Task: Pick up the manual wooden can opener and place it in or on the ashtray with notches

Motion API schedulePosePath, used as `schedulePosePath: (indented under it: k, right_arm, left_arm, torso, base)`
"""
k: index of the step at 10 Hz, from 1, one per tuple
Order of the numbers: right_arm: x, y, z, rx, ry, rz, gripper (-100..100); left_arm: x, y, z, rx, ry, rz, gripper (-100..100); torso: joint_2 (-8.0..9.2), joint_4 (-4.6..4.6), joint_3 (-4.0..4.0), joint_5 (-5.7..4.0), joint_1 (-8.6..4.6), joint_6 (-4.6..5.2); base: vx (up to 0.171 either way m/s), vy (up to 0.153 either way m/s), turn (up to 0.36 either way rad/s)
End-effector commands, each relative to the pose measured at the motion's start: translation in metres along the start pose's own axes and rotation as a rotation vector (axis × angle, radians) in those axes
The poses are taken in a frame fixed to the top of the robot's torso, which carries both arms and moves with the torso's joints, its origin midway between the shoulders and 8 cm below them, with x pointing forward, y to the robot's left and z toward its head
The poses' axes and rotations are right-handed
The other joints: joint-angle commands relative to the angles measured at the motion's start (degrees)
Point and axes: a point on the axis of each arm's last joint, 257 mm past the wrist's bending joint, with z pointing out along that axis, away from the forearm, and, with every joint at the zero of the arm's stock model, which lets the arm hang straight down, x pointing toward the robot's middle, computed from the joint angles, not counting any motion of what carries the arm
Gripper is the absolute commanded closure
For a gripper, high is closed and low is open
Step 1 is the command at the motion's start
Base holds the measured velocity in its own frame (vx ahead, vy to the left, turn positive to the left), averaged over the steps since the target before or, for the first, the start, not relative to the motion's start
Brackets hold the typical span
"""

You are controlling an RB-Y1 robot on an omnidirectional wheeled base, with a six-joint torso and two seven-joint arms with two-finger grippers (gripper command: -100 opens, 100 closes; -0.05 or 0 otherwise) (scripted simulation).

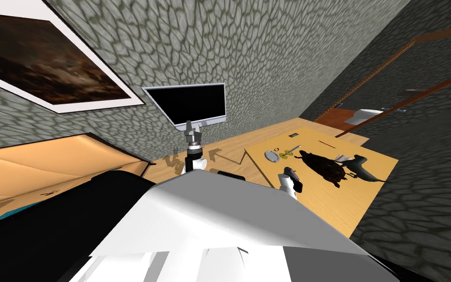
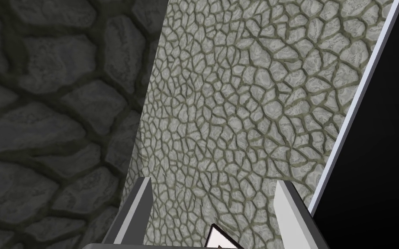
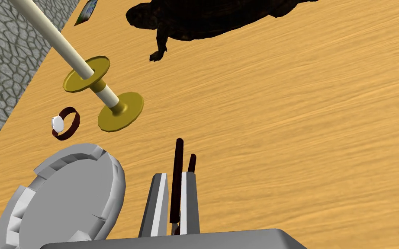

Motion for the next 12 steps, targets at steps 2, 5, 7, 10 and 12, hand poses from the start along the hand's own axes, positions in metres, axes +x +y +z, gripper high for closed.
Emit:
schedulePosePath:
  k: [2, 5, 7, 10, 12]
  right_arm:
    - [0.024, -0.027, 0.011, 0.031, 0.022, 0.003, 100]
    - [0.035, -0.044, 0.016, 0.052, 0.029, 0.004, 100]
    - [0.034, -0.066, 0.019, 0.078, 0.014, -0.006, 100]
    - [0.0, -0.088, 0.016, 0.108, -0.065, -0.04, 100]
    - [-0.023, -0.098, 0.012, 0.124, -0.116, -0.062, 100]
  left_arm:
    - [0.0, 0.0, 0.0, 0.0, 0.0, 0.0, 0]
    - [0.0, 0.0, 0.0, 0.0, 0.0, 0.0, 0]
    - [0.0, 0.0, 0.0, 0.0, 0.0, 0.0, 0]
    - [0.0, 0.0, 0.0, 0.0, 0.0, 0.0, 0]
    - [0.0, 0.0, 0.0, 0.0, 0.0, 0.0, 0]
  torso:
    - [-0.03, 0.0, -0.01, 0.06, 0.02, 0.07]
    - [-0.11, -0.02, -0.06, -0.03, -0.18, -0.04]
    - [-0.24, -0.04, -0.13, -0.01, -0.04, -0.04]
    - [-0.76, -0.13, -0.43, -0.08, -0.2, -0.23]
    - [-1.08, -0.2, -0.61, -0.17, -0.56, -0.25]
  base:
    - [-0.003, 0.133, -0.245]
    - [0.003, 0.069, -0.089]
    - [0.048, 0.113, -0.21]
    - [0.153, 0.052, -0.059]
    - [0.215, -0.044, -0.002]
